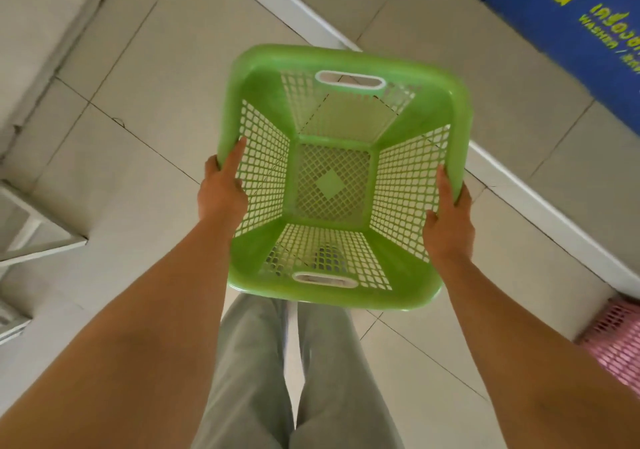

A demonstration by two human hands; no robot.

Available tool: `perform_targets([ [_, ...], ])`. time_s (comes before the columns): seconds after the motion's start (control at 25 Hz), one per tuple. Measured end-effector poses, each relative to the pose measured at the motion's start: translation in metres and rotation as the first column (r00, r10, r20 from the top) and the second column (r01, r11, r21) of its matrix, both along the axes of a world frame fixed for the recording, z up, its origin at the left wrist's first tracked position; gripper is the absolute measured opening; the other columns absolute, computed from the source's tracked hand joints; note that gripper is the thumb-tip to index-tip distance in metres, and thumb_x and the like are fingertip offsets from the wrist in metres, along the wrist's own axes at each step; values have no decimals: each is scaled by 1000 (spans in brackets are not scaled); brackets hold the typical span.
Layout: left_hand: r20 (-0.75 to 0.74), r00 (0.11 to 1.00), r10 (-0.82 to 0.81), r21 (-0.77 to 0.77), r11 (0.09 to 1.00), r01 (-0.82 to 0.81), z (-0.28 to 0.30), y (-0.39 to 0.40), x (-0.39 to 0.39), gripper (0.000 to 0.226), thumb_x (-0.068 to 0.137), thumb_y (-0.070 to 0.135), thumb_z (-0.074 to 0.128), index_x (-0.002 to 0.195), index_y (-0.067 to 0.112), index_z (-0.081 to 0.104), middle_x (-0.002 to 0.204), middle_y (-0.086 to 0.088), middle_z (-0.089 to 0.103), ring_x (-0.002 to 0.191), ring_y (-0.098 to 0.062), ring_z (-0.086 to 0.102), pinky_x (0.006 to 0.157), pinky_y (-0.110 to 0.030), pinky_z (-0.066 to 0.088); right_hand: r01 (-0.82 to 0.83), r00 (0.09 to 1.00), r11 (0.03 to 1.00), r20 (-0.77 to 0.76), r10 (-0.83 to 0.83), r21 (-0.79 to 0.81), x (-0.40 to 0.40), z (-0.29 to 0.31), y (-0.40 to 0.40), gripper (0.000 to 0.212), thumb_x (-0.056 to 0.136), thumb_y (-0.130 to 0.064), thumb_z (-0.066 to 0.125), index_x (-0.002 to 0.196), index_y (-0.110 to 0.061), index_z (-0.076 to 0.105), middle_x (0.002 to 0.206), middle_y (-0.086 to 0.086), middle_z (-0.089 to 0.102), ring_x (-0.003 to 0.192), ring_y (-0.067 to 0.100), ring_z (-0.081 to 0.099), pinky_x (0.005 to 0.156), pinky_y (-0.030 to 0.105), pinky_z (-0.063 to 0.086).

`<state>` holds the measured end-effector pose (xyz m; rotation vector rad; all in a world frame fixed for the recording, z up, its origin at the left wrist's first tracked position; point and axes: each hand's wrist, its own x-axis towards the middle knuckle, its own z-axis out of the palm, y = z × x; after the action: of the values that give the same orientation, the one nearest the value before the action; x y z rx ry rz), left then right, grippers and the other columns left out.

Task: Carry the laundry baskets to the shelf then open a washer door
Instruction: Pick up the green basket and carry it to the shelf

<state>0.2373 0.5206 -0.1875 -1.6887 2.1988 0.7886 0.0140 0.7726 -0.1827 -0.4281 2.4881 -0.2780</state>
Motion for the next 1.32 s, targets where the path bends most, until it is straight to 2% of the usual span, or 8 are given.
perform_targets([
  [0.2,21,993,115,22,993,-116,60,12,50,75,92,4,41,145,53,21,147,-7,32,94,-36,60,74,-40,52,-118,993,993,-13,118,-29,27,62,-11,81,93,-8,49,147,-52,8,160,6,11,106,40,60,87,50,52],
  [0.4,-8,965,264,14,965,-263,141,27,136,74,91,6,39,144,55,20,151,-7,28,97,-39,60,81,-44,55,-309,950,948,-65,304,-80,75,138,-32,79,93,-8,51,148,-49,11,160,6,12,105,37,61,81,44,53],
  [0.56,-54,924,378,3,926,-378,182,43,223,75,89,8,39,142,58,20,148,-7,30,98,-40,59,84,-48,55,-463,885,880,-115,451,-105,132,179,-53,77,93,-10,50,149,-46,12,160,5,14,105,32,61,74,36,51],
  [0.72,-102,868,487,-23,871,-491,218,62,330,76,88,7,39,142,57,20,146,-7,31,96,-38,60,79,-46,56,-605,794,785,-175,582,-135,214,211,-77,76,94,-11,51,150,-44,13,159,8,16,102,30,62,69,33,49],
  [0.84,-120,807,578,-68,806,-588,239,84,416,76,88,6,40,141,57,20,143,-6,34,93,-35,60,74,-46,58,-725,687,670,-222,692,-159,285,226,-95,75,93,-12,51,150,-44,14,158,9,18,103,32,61,65,31,46],
  [1.0,-165,691,703,-117,682,-722,252,117,517,76,87,2,41,142,52,24,145,-8,34,107,-35,54,84,-49,55,-832,555,519,-272,786,-197,379,237,-121,77,92,-12,51,150,-43,11,158,12,20,119,35,53,81,40,52],
  [1.2,-196,541,818,-205,505,-838,267,172,635,74,85,0,43,142,46,31,141,-11,39,114,-35,50,85,-49,53,-921,367,301,-293,883,-248,504,245,-145,81,90,-8,53,152,-37,10,157,14,20,116,36,55,73,34,49],
  [1.32,-210,426,880,-237,377,-896,278,205,691,74,84,-1,43,142,44,32,141,-12,39,117,-36,49,88,-50,51,-944,274,200,-285,919,-262,575,253,-152,81,90,-7,52,152,-36,9,159,12,17,103,34,61,66,28,45],
])
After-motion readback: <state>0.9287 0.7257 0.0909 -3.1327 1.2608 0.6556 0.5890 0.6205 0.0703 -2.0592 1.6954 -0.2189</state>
